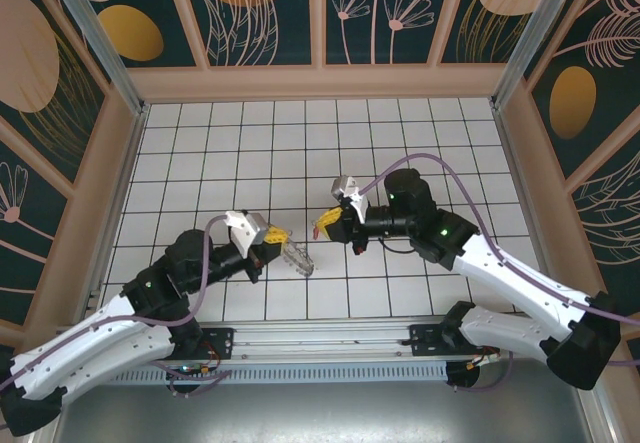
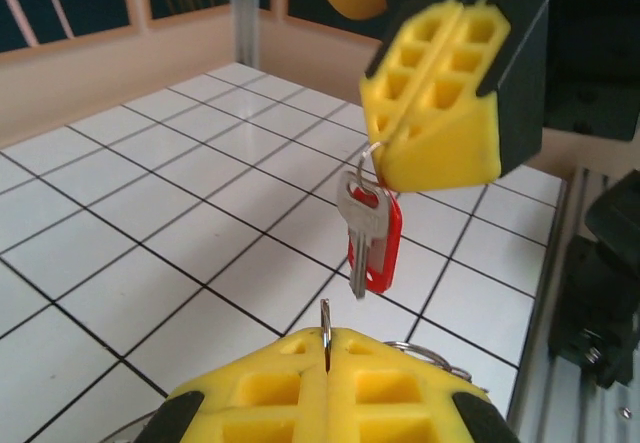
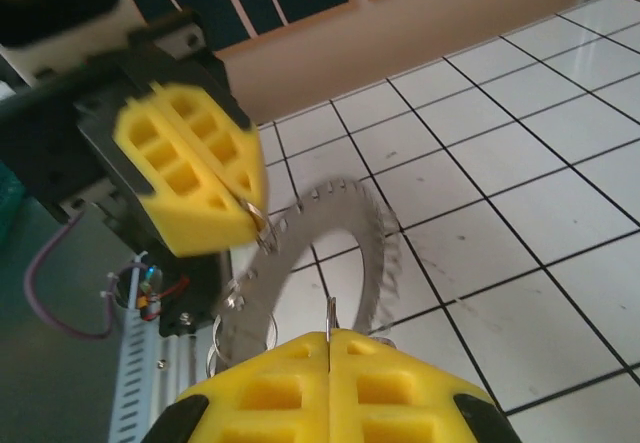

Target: Put the keys on the keyring

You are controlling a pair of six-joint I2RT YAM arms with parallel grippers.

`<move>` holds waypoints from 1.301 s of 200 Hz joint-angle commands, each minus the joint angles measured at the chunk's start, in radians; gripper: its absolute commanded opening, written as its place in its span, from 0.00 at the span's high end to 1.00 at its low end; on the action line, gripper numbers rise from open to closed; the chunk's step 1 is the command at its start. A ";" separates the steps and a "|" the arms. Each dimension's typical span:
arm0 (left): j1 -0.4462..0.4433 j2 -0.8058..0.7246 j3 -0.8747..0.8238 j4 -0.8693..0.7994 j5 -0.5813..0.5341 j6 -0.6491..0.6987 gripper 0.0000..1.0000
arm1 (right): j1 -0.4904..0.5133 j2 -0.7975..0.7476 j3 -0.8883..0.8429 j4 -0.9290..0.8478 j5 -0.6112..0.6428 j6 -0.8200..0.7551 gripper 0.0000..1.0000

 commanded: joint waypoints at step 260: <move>0.001 0.046 0.022 0.126 0.116 0.069 1.00 | 0.029 0.098 -0.048 0.153 -0.192 0.153 1.00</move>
